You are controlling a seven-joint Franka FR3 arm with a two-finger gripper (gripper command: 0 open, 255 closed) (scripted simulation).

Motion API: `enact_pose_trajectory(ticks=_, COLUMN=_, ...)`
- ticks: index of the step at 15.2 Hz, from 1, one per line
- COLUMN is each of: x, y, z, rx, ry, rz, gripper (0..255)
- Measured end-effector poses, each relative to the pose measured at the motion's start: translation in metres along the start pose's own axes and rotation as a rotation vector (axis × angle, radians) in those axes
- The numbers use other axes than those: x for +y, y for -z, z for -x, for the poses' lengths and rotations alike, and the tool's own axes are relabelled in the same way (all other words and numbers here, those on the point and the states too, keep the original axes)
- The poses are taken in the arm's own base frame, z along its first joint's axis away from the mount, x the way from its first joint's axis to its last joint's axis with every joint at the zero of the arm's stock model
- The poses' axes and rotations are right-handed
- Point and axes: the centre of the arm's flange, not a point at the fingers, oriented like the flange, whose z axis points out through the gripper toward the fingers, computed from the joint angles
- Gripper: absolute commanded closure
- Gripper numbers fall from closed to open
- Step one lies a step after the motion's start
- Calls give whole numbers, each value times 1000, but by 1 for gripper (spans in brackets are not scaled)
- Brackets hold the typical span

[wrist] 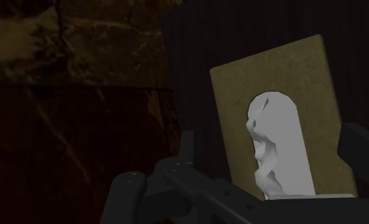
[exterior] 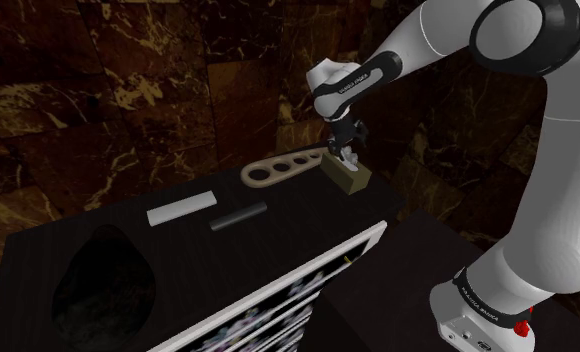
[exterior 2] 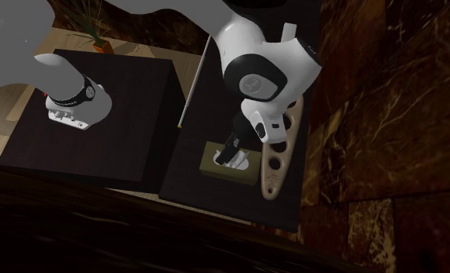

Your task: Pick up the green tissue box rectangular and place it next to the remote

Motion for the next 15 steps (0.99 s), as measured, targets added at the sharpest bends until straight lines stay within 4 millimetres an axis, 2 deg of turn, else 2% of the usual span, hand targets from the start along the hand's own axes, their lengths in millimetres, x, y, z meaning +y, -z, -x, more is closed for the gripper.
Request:
enact_pose_trajectory(ticks=4, x=-1, y=-21, z=0, rx=-1, ry=-1, rz=1, gripper=0)
enact_pose_trajectory(ticks=10, x=0, y=-24, z=0, rx=0, ry=-1, rz=1, gripper=0)
enact_pose_trajectory(ticks=11, x=0, y=-24, z=0, rx=0, ry=-1, rz=1, gripper=255)
enact_pose_trajectory(ticks=15, x=2, y=-23, z=0, rx=-1, ry=-3, rz=2, gripper=255)
